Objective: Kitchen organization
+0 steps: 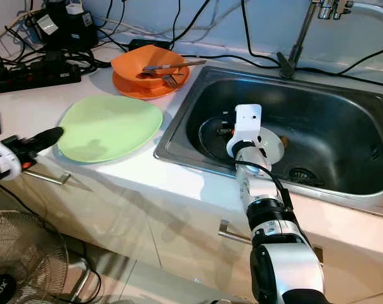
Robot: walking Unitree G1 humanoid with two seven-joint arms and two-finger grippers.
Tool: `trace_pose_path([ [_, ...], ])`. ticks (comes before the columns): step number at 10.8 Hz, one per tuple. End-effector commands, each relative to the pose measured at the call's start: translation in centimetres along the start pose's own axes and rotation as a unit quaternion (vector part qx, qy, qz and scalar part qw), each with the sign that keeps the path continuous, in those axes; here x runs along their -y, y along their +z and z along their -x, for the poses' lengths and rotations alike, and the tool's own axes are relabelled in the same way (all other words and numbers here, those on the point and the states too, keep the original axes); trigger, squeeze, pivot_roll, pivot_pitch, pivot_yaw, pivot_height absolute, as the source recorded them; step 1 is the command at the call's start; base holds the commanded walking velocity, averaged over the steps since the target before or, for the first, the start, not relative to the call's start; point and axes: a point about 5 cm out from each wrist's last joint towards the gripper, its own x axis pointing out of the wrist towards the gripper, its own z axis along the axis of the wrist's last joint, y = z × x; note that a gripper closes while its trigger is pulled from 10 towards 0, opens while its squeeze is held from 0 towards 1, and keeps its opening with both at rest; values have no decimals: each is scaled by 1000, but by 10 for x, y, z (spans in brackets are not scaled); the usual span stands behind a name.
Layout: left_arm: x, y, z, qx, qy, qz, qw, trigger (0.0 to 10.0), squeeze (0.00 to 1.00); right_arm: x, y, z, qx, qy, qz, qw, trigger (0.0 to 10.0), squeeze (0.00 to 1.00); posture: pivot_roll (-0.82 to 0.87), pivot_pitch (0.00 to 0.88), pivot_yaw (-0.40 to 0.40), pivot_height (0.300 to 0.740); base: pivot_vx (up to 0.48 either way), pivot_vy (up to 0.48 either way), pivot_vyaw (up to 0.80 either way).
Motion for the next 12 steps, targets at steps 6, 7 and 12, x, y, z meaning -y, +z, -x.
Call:
trace_pose_path([
  [6, 10, -16, -12, -52, -9, 38, 998, 10000, 0, 1, -16, 7, -26, -1, -3, 1000, 10000, 0, 141, 23, 51, 740, 0, 0, 0],
  [7, 14, -18, -15, -54, -17, 45, 997, 10000, 0, 1, -16, 7, -26, -1, -3, 1000, 10000, 0, 141, 23, 51, 740, 0, 0, 0],
  [12, 41, -37, -36, -68, -59, 90, 992, 10000, 0, 1, -16, 7, -26, -3, -3, 1000, 10000, 0, 128, 29, 55, 740, 0, 0, 0],
])
